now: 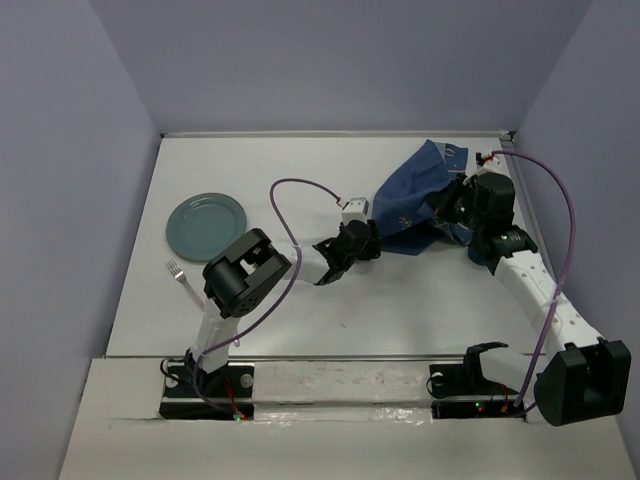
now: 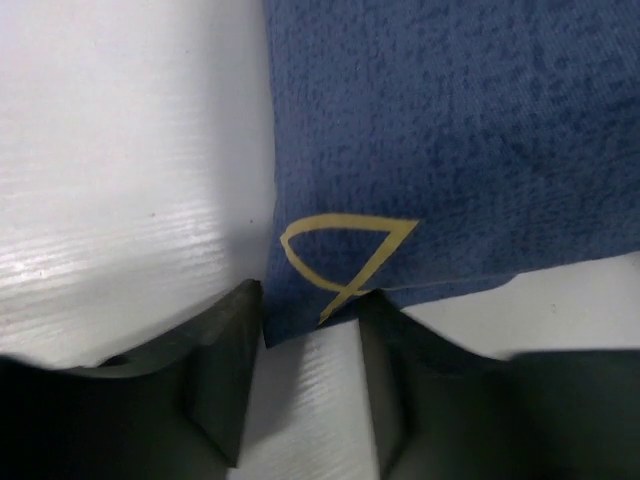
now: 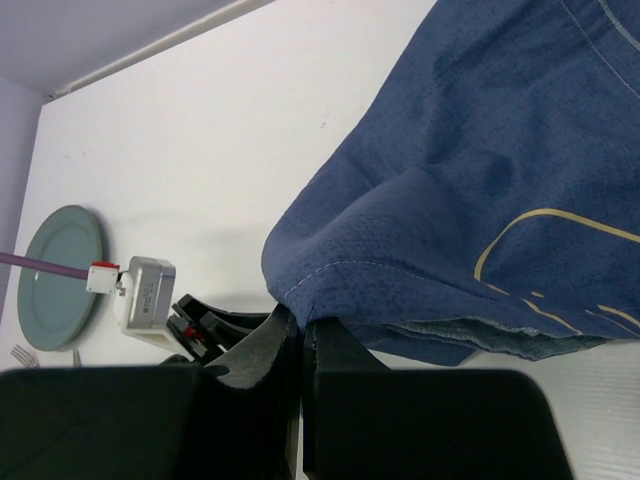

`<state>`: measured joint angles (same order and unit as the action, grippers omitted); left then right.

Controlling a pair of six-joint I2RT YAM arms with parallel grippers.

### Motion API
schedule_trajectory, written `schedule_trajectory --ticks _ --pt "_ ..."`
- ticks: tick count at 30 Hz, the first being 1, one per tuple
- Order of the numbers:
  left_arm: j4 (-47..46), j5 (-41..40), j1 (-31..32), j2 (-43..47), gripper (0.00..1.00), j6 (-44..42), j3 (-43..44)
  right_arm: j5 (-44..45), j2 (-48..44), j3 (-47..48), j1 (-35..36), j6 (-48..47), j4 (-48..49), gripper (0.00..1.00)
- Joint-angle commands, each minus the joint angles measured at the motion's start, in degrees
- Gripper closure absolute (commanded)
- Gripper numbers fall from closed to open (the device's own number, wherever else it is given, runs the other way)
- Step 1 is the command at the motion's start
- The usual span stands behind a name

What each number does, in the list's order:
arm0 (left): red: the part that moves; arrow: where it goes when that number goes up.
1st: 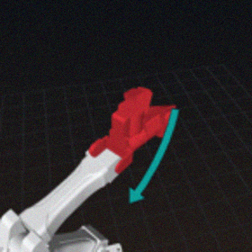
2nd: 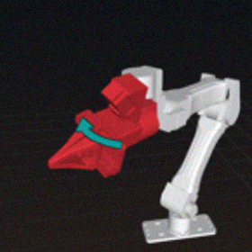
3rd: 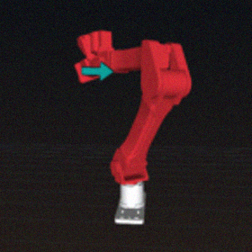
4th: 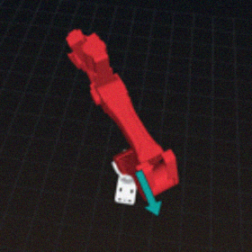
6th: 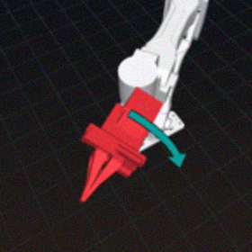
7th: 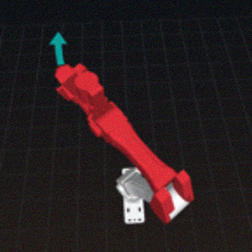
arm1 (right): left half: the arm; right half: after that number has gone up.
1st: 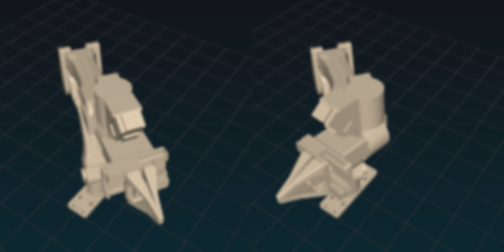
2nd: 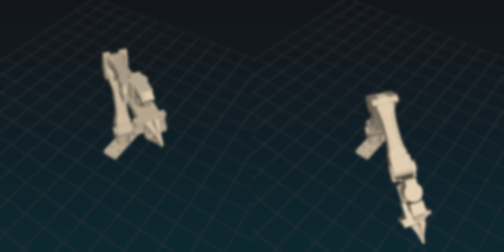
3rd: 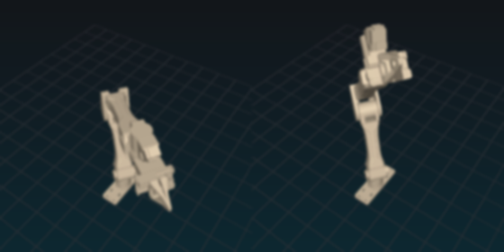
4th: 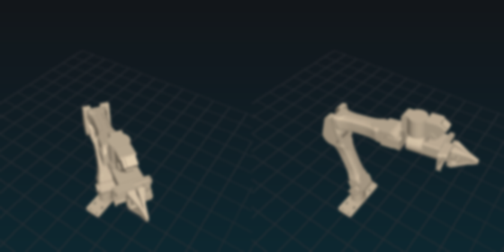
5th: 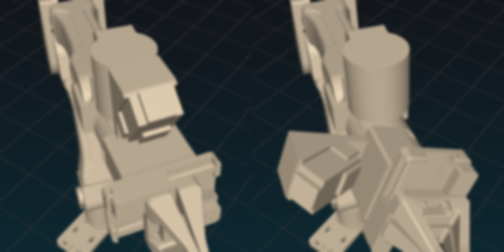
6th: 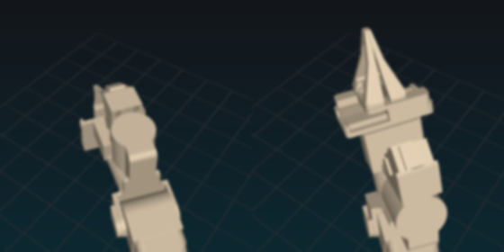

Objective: Set the dinner table for one person

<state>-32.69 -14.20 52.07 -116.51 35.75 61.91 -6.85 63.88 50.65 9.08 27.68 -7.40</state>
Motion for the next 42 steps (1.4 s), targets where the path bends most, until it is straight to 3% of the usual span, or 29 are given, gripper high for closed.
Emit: schedule_trajectory --ticks 1,2,5,6,17,26,29,35,36,39,42 --pt "-3.6 -5.48 0.31 -1.88 0.57 -2.0 2.43 -2.37 -1.56 2.08 0.15 0.36 3.44 1.0" --pt "-3.96 -6.19 0.4 -2.05 0.61 -2.08 2.6 -2.64 -1.56 2.08 0.15 0.36 3.53 1.0" --pt "-4.31 -9.79 0.4 -1.1 0.97 -3.83 2.87 -2.9 -2.09 1.56 0.15 -0.08 3.53 1.0" --pt "-4.31 -10.93 0.31 -0.48 1.0 -4.45 2.87 -2.82 -2.26 1.47 0.15 -0.26 3.53 1.0" --pt "-0.45 -21.74 -2.06 13.31 1.0 -16.49 1.9 2.28 -2.88 2.87 0.15 -2.55 3.18 1.0" --pt "4.12 -19.92 -10.49 19.83 1.0 -19.66 5.84 2.98 5.89 11.82 0.15 -3.77 5.55 1.0" --pt "7.18 -18.16 -15.05 18.34 1.0 -21.42 12.16 3.77 13.71 21.12 0.15 -4.91 5.99 1.0" --pt "20.64 -18.75 -21.75 11.4 1.0 -30.11 40.62 3.69 26.73 46.44 0.15 -9.39 4.06 1.0" --pt "21.26 -19.89 -21.75 11.13 1.0 -31.86 45.97 3.34 27.26 48.47 0.15 -9.66 4.15 1.0" --pt "20.13 -26.47 -19.66 11.39 1.0 -41.17 51.19 0.27 25.95 50.51 0.15 -11.59 6.78 1.0" --pt "16.35 -34.04 -17.19 12.7 1.0 -49.6 49.91 -2.81 22.97 47.19 0.15 -13.08 9.77 1.0"
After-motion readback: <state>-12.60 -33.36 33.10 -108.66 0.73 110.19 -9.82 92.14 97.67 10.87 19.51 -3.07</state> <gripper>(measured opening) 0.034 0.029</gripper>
